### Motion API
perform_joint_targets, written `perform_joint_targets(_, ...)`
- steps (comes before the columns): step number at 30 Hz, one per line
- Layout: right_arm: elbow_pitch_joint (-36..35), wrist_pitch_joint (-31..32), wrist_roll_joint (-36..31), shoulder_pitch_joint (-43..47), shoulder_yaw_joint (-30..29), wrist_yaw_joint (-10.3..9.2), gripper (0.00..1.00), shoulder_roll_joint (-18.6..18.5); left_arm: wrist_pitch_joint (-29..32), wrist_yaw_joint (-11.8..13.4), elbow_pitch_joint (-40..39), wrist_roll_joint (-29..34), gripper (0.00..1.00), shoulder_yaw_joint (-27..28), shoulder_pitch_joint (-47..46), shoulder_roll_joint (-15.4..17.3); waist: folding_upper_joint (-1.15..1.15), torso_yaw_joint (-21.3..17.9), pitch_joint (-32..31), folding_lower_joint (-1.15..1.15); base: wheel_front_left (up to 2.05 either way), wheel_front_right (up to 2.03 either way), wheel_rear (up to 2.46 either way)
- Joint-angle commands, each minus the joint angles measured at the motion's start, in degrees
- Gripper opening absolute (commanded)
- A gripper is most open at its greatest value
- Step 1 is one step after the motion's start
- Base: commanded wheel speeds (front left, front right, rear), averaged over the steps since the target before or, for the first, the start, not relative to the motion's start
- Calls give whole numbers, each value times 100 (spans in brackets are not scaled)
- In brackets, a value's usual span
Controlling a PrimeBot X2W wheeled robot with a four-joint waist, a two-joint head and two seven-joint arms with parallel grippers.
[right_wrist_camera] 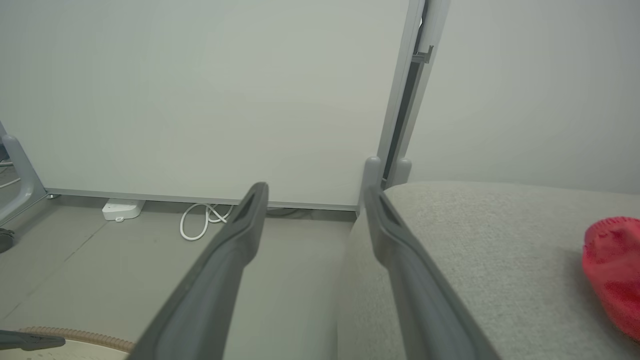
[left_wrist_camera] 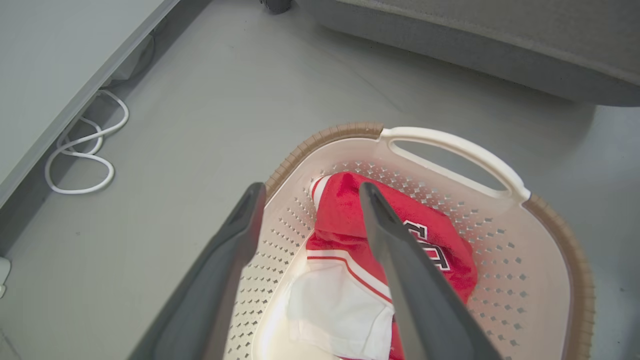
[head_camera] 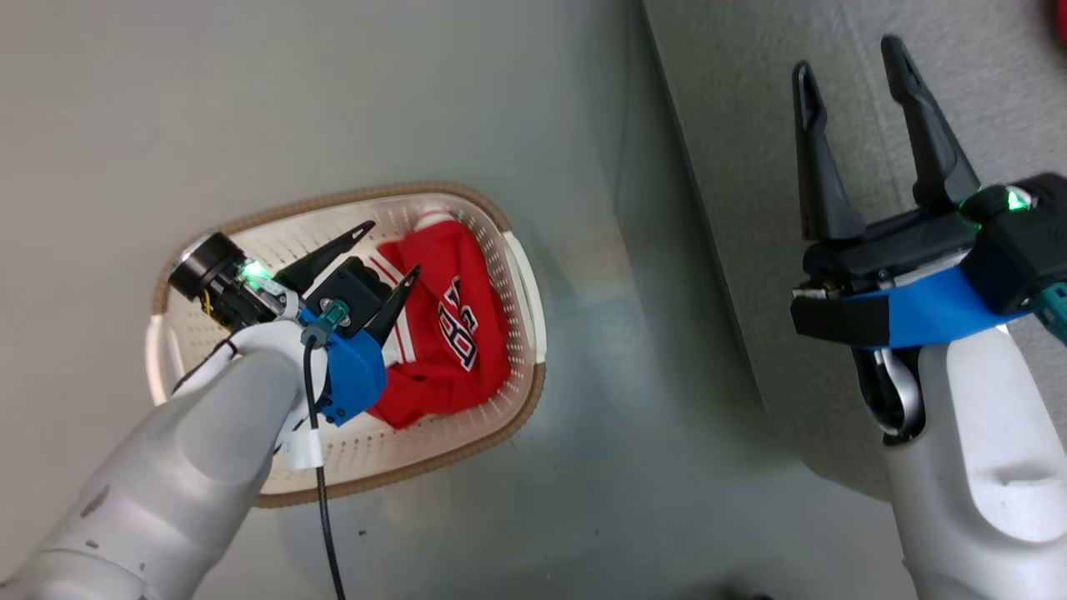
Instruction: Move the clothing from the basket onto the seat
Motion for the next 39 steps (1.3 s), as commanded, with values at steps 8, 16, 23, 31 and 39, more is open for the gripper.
perform_joint_targets(8, -166, -21, -39, -562, 124, 1, 100, 46, -9, -11, 611, -316, 100, -1203, -762, 180, 0, -221, 1038, -2, 0, 0, 0)
perform_joint_targets(16, -310, -21, -76, -876, 216, 1, 100, 72, 185, -11, 967, -576, 100, -1830, -1166, 293, 0, -285, 1594, -2, 0, 0, 0)
perform_joint_targets(23, -402, -21, -82, -1044, 258, 1, 100, 62, 443, -11, 1038, -374, 100, -1910, -1289, 429, 0, -326, 1996, -2, 0, 0, 0)
perform_joint_targets(31, -579, -21, -48, -1114, 357, 1, 100, 93, 615, -11, 1077, -115, 100, -1912, -1472, 570, 0, -432, 2362, -2, 0, 0, 0)
perform_joint_targets(39, -753, -21, -60, -986, 401, 1, 100, 120, 653, -10, 1250, 121, 100, -1913, -1739, 524, 0, -486, 2557, -2, 0, 0, 0)
